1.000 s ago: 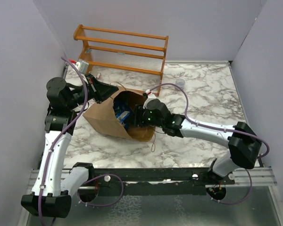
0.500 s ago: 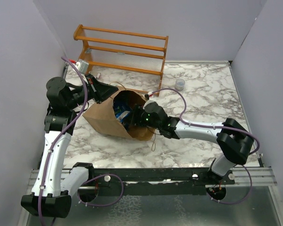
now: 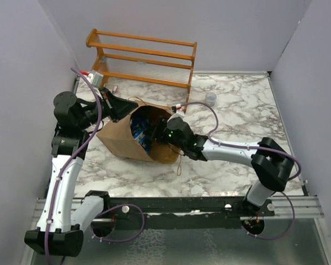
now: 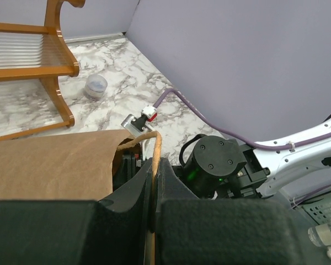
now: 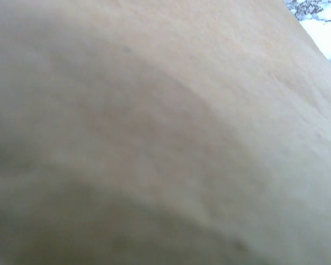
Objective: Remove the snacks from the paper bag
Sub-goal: Take out the snack from the paper bag.
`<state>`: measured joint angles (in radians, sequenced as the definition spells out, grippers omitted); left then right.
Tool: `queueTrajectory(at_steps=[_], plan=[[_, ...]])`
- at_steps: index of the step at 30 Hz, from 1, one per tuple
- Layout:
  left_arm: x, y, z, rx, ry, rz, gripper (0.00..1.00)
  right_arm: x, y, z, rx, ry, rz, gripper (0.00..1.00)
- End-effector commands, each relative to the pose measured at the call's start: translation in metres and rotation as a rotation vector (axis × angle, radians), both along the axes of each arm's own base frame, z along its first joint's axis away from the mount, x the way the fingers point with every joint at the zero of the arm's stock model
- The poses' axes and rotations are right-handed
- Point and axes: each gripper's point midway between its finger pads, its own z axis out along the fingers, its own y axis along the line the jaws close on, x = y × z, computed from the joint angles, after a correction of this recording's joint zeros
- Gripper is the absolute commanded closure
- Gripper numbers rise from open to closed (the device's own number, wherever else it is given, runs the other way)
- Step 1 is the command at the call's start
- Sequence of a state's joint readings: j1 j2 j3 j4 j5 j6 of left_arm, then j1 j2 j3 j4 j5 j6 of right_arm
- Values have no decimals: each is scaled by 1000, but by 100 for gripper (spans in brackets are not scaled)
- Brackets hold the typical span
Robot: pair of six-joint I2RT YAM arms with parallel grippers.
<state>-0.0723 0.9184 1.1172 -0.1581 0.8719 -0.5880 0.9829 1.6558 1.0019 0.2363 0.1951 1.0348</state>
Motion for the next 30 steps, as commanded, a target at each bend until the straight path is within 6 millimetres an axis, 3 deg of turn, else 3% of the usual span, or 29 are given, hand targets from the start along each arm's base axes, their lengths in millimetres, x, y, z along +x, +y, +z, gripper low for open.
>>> queueTrajectory(at_steps=[1,12,20,21,22,23,25,30], plan=[[-11,-2,14,-14,-61,-25,100,19,8,17,39,-37,-76,52],[-13,-2,17,-23,-62,-25,100,33,10,3,-46,-18,-126,69],[-13,-2,14,-23,-52,-17,100,37,7,0,-91,-37,-137,65],[-13,-1,13,-24,-51,-15,100,37,7,1,-95,-44,-133,69],[-12,-1,12,-24,-46,-12,100,38,8,2,-95,-50,-126,80],[-11,-1,11,-25,-41,-8,100,37,9,4,-95,-58,-118,90],[-11,0,10,-25,-37,0,100,35,11,12,-90,-73,-97,98],[-8,2,8,-18,-34,22,100,20,11,58,-34,-171,1,99]])
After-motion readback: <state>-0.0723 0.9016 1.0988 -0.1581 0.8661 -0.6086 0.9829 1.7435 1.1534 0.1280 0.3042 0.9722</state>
